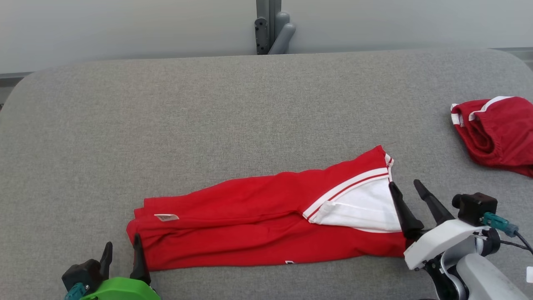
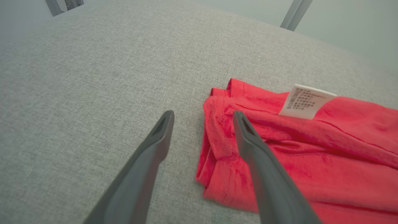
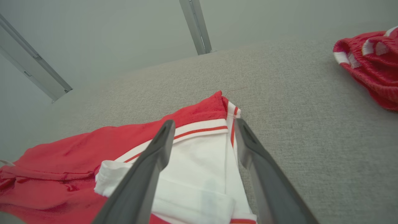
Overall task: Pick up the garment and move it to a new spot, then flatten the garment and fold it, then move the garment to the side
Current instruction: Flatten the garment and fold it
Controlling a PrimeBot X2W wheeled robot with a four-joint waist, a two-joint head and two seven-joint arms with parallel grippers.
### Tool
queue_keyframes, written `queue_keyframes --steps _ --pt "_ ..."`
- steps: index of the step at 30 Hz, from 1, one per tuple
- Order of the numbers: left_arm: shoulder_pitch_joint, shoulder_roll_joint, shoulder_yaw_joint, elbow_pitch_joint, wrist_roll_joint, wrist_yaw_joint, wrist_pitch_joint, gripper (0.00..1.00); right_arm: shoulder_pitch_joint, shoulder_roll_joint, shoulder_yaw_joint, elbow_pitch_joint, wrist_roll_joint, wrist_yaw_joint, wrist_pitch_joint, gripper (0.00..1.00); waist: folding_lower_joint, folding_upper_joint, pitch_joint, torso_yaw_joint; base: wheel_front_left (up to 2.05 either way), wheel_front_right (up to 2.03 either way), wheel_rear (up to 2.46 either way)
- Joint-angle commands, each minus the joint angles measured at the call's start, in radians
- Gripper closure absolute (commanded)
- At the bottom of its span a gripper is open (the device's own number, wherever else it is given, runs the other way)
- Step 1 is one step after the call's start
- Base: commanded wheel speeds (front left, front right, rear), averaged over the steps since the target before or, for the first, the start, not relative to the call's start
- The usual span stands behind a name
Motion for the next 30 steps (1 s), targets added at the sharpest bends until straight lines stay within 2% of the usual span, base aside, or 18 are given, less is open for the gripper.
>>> queue_keyframes --steps 1,5,6,11,22,23,25,27,28,30 --pt "0.023 0.004 0.000 -0.016 -0.006 0.011 0.000 0.00 0.019 0.009 0.009 -0.024 -0.018 0.000 -0.002 0.00 0.0000 0.0000 -0.005 0.002 0.00 0.00 0.00" --pt "0.038 0.004 -0.015 -0.026 -0.017 0.014 0.000 0.00 0.014 0.002 0.113 -0.051 -0.032 0.000 -0.002 0.00 0.0000 0.0000 -0.010 0.008 0.00 0.00 0.00" --pt "0.038 0.004 -0.015 -0.026 -0.017 0.014 0.000 0.00 0.014 0.002 0.113 -0.051 -0.032 0.000 -0.002 0.00 0.0000 0.0000 -0.010 0.008 0.00 0.00 0.00" --pt "0.013 0.004 -0.057 -0.028 -0.035 0.020 0.000 0.00 -0.051 -0.017 0.296 -0.022 -0.007 0.000 -0.002 0.00 0.0000 0.0000 0.001 0.028 0.00 0.00 0.00" --pt "0.020 0.004 -0.075 -0.020 -0.055 0.029 0.000 0.00 -0.178 -0.051 0.466 0.077 0.005 0.000 -0.002 0.00 0.0000 0.0000 0.016 0.050 0.00 0.00 0.00" --pt "0.021 0.004 -0.077 -0.018 -0.056 0.030 0.000 0.00 -0.184 -0.054 0.479 0.084 0.011 -0.001 -0.002 0.03 0.0000 0.0000 0.016 0.052 0.00 0.00 0.00" --pt "0.019 0.004 -0.082 -0.018 -0.061 0.032 0.000 0.00 -0.200 -0.060 0.503 0.094 0.018 -0.001 -0.002 0.17 0.0000 0.0000 0.019 0.054 0.00 0.00 0.00" --pt "0.017 0.004 -0.087 -0.018 -0.070 0.033 0.000 0.00 -0.209 -0.064 0.524 0.106 0.028 0.000 -0.002 0.51 0.0000 0.0000 0.020 0.057 0.00 0.00 0.00" --pt "0.016 0.004 -0.089 -0.018 -0.070 0.034 0.000 0.00 -0.215 -0.065 0.534 0.112 0.033 0.000 -0.002 0.58 0.0000 0.0000 0.021 0.058 0.00 0.00 0.00" --pt "0.013 0.004 -0.092 -0.017 -0.077 0.034 0.000 0.00 -0.225 -0.067 0.550 0.122 0.043 0.000 -0.001 0.78 0.0000 0.0000 0.023 0.059 0.00 0.00 0.00"
